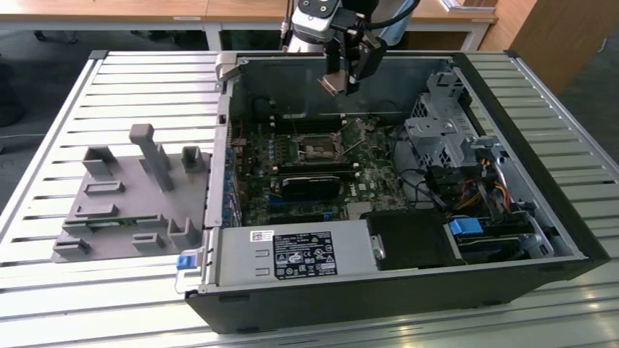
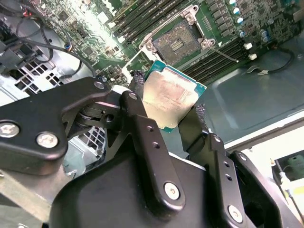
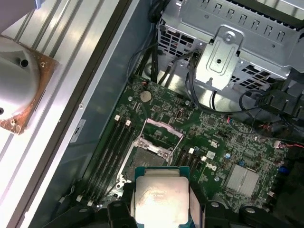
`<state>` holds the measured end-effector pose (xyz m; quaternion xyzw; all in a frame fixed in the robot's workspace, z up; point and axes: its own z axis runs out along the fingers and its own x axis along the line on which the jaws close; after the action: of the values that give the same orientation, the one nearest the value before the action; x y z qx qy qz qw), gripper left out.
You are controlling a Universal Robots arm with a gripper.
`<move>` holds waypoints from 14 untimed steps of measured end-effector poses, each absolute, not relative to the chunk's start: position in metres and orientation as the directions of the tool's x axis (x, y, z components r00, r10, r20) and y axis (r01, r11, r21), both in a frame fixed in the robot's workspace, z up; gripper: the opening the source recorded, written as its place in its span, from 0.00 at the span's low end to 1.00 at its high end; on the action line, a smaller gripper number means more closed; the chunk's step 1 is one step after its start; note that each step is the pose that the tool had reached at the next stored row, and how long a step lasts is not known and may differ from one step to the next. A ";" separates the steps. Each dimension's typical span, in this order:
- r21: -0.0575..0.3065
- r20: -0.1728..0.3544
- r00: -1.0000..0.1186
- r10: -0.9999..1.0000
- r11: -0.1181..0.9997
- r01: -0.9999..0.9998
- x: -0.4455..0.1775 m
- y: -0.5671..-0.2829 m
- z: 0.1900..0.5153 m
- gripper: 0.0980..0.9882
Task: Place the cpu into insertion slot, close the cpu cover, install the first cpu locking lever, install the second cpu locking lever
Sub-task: 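Place the cpu into insertion slot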
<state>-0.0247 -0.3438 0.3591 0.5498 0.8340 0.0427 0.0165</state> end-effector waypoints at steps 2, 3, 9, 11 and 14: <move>0.089 0.019 -0.381 0.924 0.378 0.921 -0.025 -0.344 0.359 0.50; 0.089 0.019 -0.375 0.927 0.372 0.924 -0.025 -0.344 0.359 0.50; 0.089 0.019 -0.338 0.941 0.335 0.938 -0.025 -0.344 0.359 0.50; 0.089 0.019 -0.322 0.947 0.319 0.944 -0.025 -0.344 0.359 0.50; 0.089 0.019 -0.296 0.955 0.293 0.952 -0.025 -0.344 0.359 0.50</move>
<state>-0.0247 -0.3435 0.3588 0.5931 0.8038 0.0416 0.0189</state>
